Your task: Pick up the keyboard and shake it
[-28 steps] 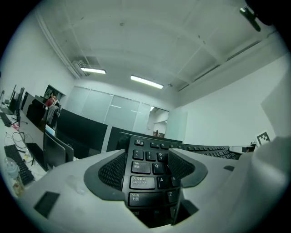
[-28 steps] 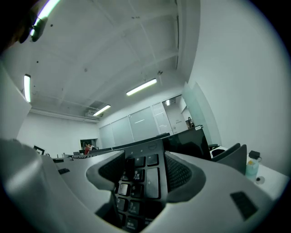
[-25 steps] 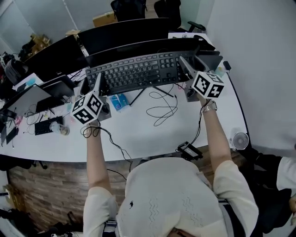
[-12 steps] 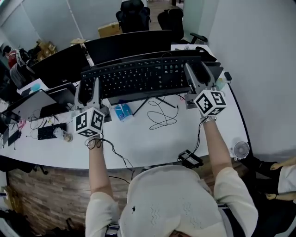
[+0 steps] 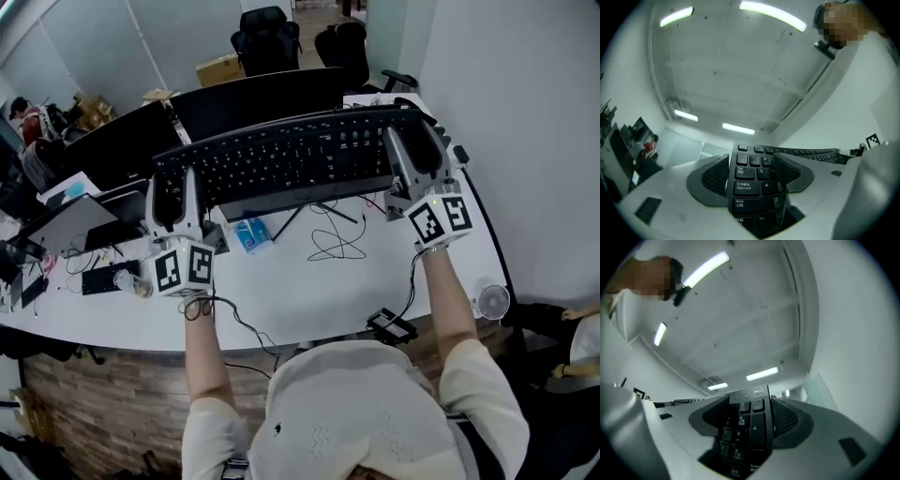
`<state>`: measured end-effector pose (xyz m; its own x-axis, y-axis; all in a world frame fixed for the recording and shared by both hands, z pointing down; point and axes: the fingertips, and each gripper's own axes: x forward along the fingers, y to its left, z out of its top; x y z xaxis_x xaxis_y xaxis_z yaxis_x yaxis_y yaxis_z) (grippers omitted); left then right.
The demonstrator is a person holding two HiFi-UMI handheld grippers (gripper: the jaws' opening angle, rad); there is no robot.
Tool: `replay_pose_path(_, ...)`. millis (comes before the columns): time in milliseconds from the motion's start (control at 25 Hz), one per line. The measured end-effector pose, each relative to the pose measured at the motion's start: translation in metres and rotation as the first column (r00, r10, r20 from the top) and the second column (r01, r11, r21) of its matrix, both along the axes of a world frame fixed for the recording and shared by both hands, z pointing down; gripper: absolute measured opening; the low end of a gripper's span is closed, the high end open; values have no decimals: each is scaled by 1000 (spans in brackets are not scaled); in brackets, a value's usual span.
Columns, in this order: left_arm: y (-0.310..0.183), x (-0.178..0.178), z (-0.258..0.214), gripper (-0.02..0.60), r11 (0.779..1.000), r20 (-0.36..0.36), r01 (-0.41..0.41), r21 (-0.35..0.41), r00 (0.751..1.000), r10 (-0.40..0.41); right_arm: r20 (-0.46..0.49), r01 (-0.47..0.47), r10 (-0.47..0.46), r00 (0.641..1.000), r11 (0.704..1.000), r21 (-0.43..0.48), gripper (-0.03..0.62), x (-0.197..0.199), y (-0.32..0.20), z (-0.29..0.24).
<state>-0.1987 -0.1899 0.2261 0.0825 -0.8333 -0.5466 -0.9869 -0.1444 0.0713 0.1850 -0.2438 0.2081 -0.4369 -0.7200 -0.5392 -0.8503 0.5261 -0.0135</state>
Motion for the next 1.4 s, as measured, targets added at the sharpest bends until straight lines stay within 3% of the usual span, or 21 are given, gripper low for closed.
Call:
replay_pose_path(80,41,4,-26,282,983,37,2,186,999,-9,37,8,-16,999,981,196,265,6,41,-23)
replay_pose_path(120,50,5,-32,281,974,44,-6,225,999,-5,45,15,-27,999,972,233,265,8,51,-28)
replay_pose_path(200,31,1,-25,281,988,20,-23,154,1000,20,27,15,-20,999,985,173,265,7,38,-26)
replay_pose_path(320,-18,-4,5,281,997,-31,-36,-67,999,34,-31,-20,18,999,998,-54,264,0,-8,-4)
replay_pose_path(360,-21,-3,6,281,997,-32,-30,-76,999,28,-39,-24,21,999,997,-73,264,0,-12,-3)
replay_pose_path(400,-10,1,0,282,1000,-22,-18,-18,1000,18,-32,-18,17,999,1000,-20,262,1,-3,-9)
replay_pose_path(440,12,6,-12,282,996,-3,-7,93,1000,8,-9,-5,6,1000,996,88,262,6,17,-19)
replay_pose_path(480,35,11,-25,281,980,16,-6,199,1000,3,14,9,-12,1000,982,191,264,13,38,-29)
replay_pose_path(520,47,14,-33,281,969,26,-14,245,1000,8,23,19,-25,999,971,240,264,17,50,-37)
replay_pose_path(560,42,14,-35,281,975,20,-27,222,1000,23,17,20,-25,1000,973,230,262,19,49,-42)
replay_pose_path(640,7,6,-25,281,996,-25,-52,76,998,54,-18,-7,9,1000,993,114,261,13,22,-41)
replay_pose_path(720,-10,-2,-12,281,999,-51,-49,-4,998,49,-38,-24,24,999,999,25,262,2,7,-31)
replay_pose_path(760,-2,-3,-14,281,999,-42,-35,31,998,36,-31,-20,22,999,998,56,261,-1,13,-32)
replay_pose_path(800,18,-2,-24,281,993,-18,-14,121,1000,16,-12,-12,13,1000,990,140,261,-1,29,-39)
replay_pose_path(880,65,5,-52,281,948,33,11,318,999,-22,30,17,-27,999,952,306,265,7,64,-59)
replay_pose_path(920,72,6,-60,281,939,40,3,344,999,-18,36,28,-42,998,945,326,265,9,70,-66)
replay_pose_path(1000,52,2,-58,279,967,16,-22,254,1000,19,19,21,-27,999,964,266,262,7,57,-69)
replay_pose_path(1120,18,-7,-25,281,998,-40,-31,46,999,33,-23,-1,2,1000,998,63,262,-4,27,-42)
replay_pose_path(1280,-15,-8,18,281,987,-70,-43,-157,997,33,-62,-1,-9,998,986,-167,262,-7,-14,-1)
replay_pose_path(1400,-36,-10,45,281,965,-95,-55,-258,995,31,-82,-19,-4,997,962,-272,261,-9,-36,24)
